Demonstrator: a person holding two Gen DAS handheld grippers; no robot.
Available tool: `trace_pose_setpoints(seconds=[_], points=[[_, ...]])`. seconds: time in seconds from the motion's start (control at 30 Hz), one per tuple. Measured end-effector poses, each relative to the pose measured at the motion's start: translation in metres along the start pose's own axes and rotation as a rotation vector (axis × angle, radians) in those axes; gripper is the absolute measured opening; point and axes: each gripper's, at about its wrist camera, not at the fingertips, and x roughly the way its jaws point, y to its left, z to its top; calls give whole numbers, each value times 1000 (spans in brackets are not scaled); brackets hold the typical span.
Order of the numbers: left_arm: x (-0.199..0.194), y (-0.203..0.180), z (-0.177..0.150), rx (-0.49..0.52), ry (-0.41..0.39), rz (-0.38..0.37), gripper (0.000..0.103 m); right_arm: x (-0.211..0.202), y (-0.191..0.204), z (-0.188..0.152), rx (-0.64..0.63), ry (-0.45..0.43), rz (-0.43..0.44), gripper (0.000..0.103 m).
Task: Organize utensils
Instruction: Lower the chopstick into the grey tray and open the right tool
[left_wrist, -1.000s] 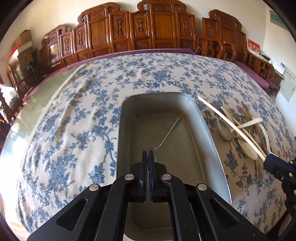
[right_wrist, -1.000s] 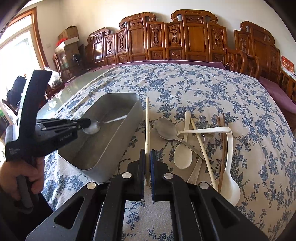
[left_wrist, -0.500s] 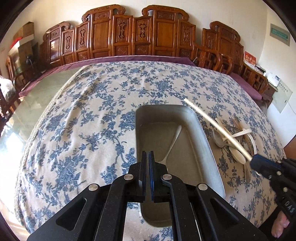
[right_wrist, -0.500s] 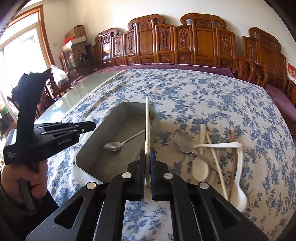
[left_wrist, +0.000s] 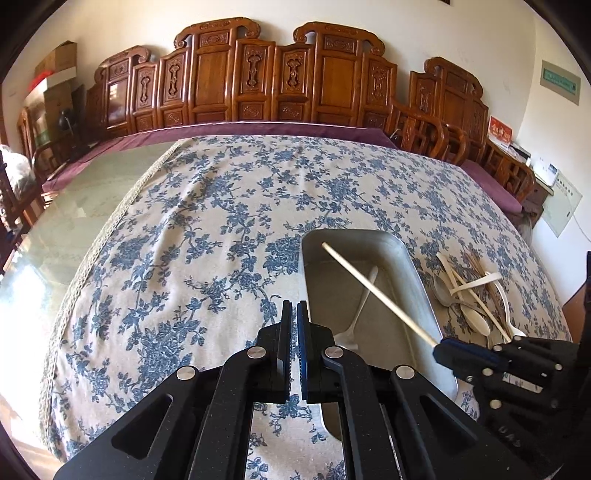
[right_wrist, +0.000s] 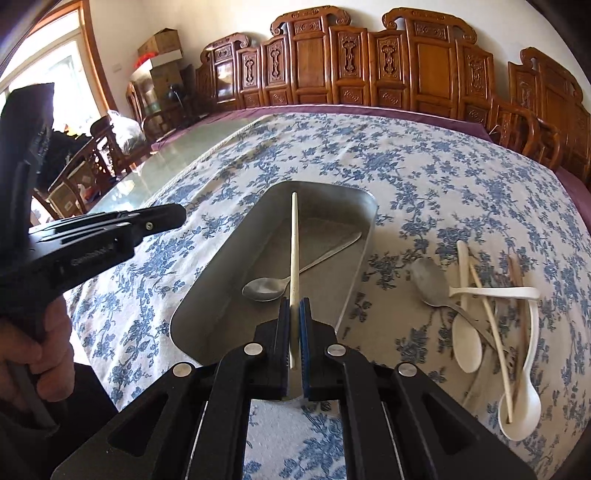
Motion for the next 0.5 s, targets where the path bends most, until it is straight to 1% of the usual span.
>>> trace_pose_setpoints(seconds=[0.27,0.4,0.43,0.47,0.5], points=[[-1,2,0,-3,-1,-5,2,14,1,0,10,28,5,7],[0,0,0,1,0,-8,2,13,4,-1,8,22,25,7],[-1,0,0,1,0,-8,2,11,3,-1,9,19,31,9],[-1,-1,0,3,1,-8,2,10,2,-1,13,15,38,15],[-1,-2,0,4,1,-10,2,7,0,0,14,12,42,17]])
